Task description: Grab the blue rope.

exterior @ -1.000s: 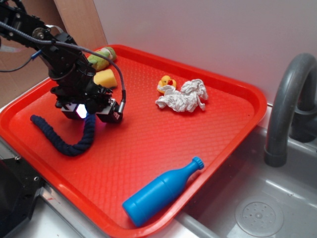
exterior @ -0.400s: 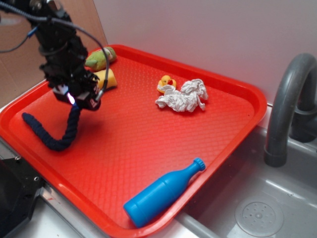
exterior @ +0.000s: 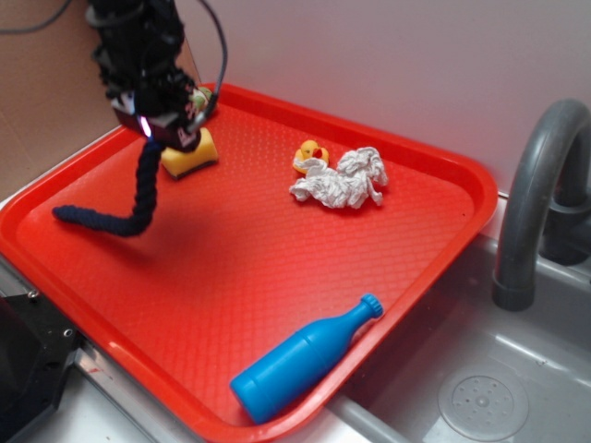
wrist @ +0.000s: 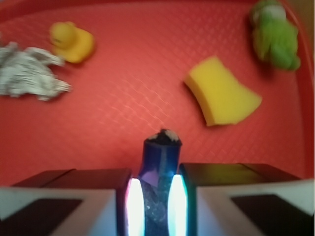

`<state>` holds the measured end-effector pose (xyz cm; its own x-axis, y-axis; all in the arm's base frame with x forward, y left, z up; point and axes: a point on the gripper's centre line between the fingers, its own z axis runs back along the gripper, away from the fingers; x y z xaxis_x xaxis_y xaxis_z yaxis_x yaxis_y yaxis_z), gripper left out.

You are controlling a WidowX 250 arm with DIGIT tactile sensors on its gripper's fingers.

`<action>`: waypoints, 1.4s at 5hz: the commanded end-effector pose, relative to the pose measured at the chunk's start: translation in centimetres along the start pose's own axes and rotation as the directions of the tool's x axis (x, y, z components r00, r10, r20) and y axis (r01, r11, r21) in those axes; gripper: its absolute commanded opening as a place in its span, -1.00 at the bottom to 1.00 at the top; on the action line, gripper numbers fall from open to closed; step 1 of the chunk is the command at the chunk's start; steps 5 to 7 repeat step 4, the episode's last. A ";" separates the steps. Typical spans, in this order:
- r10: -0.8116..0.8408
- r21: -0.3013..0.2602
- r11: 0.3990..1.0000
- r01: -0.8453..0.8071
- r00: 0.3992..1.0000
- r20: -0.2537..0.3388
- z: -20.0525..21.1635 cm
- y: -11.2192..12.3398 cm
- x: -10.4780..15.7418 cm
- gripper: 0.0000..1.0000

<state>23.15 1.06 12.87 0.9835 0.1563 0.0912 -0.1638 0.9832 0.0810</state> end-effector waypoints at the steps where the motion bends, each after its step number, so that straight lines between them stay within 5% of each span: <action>1: -0.026 -0.068 0.997 0.030 0.997 0.069 10.4 0.2 0.2 -1.00; 3: 0.012 -0.079 0.997 -0.002 0.992 0.123 14.7 1.5 -0.3 -1.00; 4: 0.040 -0.089 0.996 -0.030 0.992 0.119 14.0 1.9 -0.1 -0.49; 7: 0.040 -0.089 0.996 -0.030 0.992 0.119 14.0 1.9 -0.1 -0.49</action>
